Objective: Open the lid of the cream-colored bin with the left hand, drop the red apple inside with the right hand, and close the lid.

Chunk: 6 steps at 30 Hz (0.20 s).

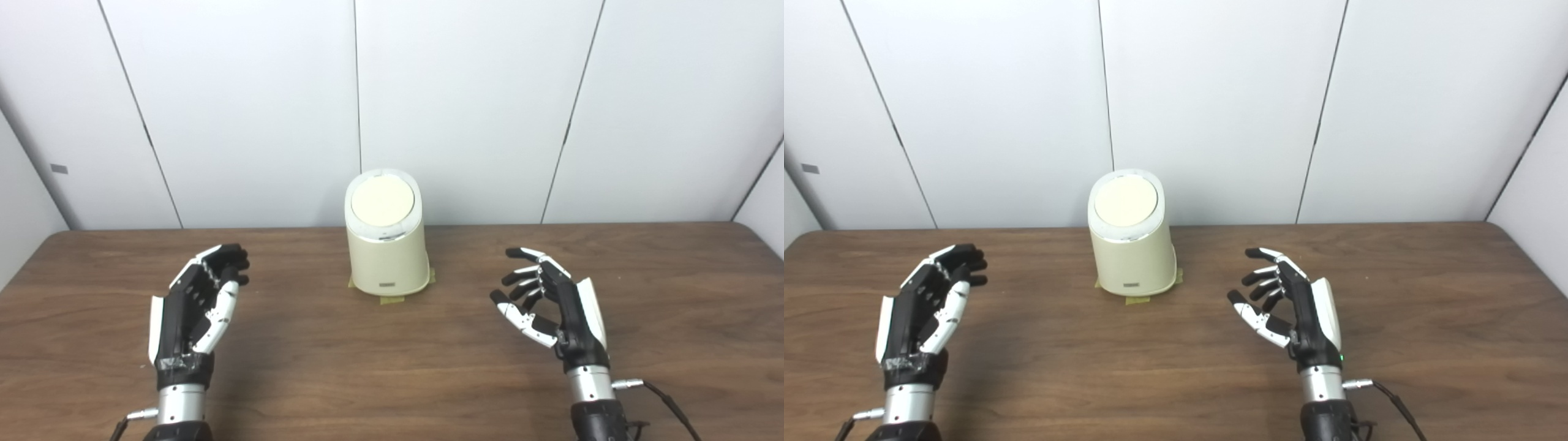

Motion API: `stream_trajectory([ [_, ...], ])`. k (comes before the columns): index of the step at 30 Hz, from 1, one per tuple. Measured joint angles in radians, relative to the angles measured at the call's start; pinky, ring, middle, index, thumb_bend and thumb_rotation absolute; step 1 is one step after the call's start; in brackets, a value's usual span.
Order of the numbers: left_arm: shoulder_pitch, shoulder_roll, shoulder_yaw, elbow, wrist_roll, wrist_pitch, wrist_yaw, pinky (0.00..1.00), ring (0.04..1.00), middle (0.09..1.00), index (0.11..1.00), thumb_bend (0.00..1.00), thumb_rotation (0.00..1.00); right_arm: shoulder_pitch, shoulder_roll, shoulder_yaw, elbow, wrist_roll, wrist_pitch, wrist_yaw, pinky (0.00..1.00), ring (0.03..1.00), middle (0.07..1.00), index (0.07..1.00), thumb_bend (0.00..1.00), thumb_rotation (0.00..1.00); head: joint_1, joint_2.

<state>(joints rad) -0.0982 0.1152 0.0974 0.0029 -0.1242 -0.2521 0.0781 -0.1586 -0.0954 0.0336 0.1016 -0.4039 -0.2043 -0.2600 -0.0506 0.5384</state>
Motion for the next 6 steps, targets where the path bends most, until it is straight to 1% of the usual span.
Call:
stream_trajectory([
  [1, 0.001, -0.001, 0.004, 0.017, -0.005, -0.005, -0.006, 0.64, 0.699, 0.701, 0.675, 0.30, 0.31, 0.000, 0.001, -0.003, 0.000, 0.004, 0.000, 0.000, 0.47, 0.622, 0.671, 0.700, 0.25, 0.28, -0.003, 0.002],
  [2, 0.002, -0.002, 0.009, 0.035, -0.006, -0.009, -0.008, 0.63, 0.691, 0.698, 0.673, 0.30, 0.30, 0.000, 0.002, -0.006, 0.000, 0.011, 0.000, 0.000, 0.47, 0.620, 0.675, 0.695, 0.25, 0.26, -0.005, 0.002],
  [4, 0.001, -0.004, 0.018, 0.049, -0.001, -0.013, -0.008, 0.63, 0.687, 0.693, 0.674, 0.29, 0.28, 0.001, 0.007, -0.018, 0.002, 0.030, 0.002, 0.000, 0.51, 0.644, 0.687, 0.690, 0.25, 0.25, -0.005, 0.003],
  [6, -0.006, -0.006, 0.028, 0.063, 0.008, -0.050, -0.007, 0.63, 0.691, 0.692, 0.675, 0.29, 0.29, 0.002, 0.009, -0.031, 0.003, 0.053, 0.002, 0.001, 0.56, 0.668, 0.700, 0.692, 0.25, 0.27, -0.003, 0.006],
])
